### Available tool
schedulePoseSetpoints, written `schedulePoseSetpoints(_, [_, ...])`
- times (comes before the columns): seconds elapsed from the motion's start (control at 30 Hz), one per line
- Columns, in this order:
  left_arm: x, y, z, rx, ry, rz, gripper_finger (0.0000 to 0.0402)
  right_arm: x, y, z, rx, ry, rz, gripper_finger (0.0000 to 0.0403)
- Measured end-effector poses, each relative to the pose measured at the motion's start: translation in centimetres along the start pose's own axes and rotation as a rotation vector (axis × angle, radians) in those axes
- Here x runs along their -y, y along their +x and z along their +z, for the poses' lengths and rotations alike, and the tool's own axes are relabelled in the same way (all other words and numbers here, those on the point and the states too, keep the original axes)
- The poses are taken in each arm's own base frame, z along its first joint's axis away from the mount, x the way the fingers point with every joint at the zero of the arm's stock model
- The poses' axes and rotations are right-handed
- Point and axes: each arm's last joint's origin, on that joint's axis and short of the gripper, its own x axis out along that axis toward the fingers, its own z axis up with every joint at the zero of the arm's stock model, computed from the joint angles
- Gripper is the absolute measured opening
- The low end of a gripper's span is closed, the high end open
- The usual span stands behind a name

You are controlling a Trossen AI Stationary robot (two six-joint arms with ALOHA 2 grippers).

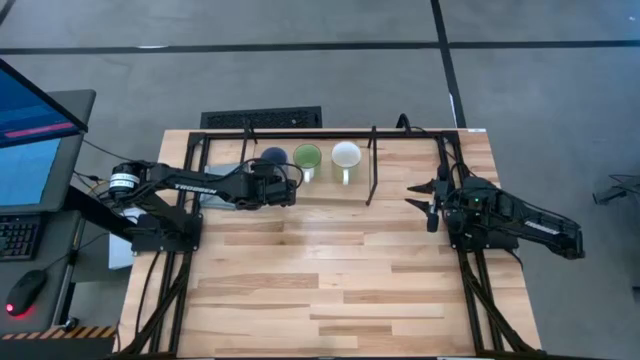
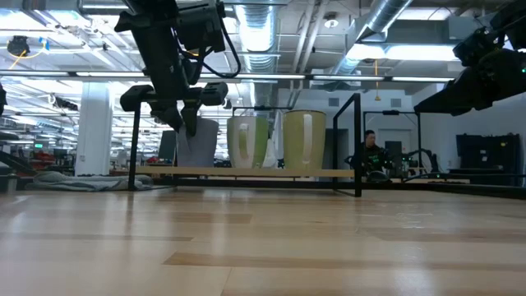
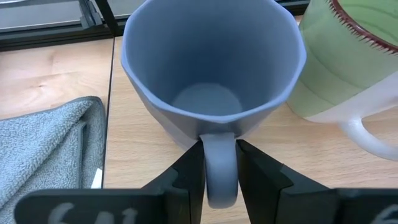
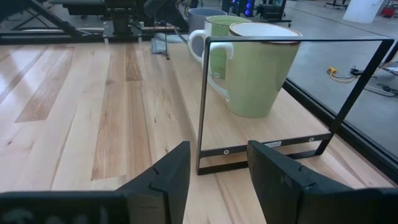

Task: Stack small to large cups/mugs on shelf
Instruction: Put the blue mug on the shelf

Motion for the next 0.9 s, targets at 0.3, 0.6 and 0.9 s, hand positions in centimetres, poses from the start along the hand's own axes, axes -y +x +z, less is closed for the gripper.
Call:
schedulePoseSetpoints(0.3, [0.01,-0.01,0.01,0.0,-0.011,0.0,0.0079,0.0,0.0,0.0,0.0,0.0,0.0,0.0182])
schedulePoseSetpoints(0.6, [0.04,-0.01,0.01,0.001,-0.013,-0.003,0.008,0.0,0.0,0.0,0.0,0.0,0.0,0.0182])
schedulePoseSetpoints(0.9, [0.08,-0.04,0.01,0.001,-0.013,-0.007,0.008,0.0,0.0,0.0,0.0,0.0,0.0,0.0182])
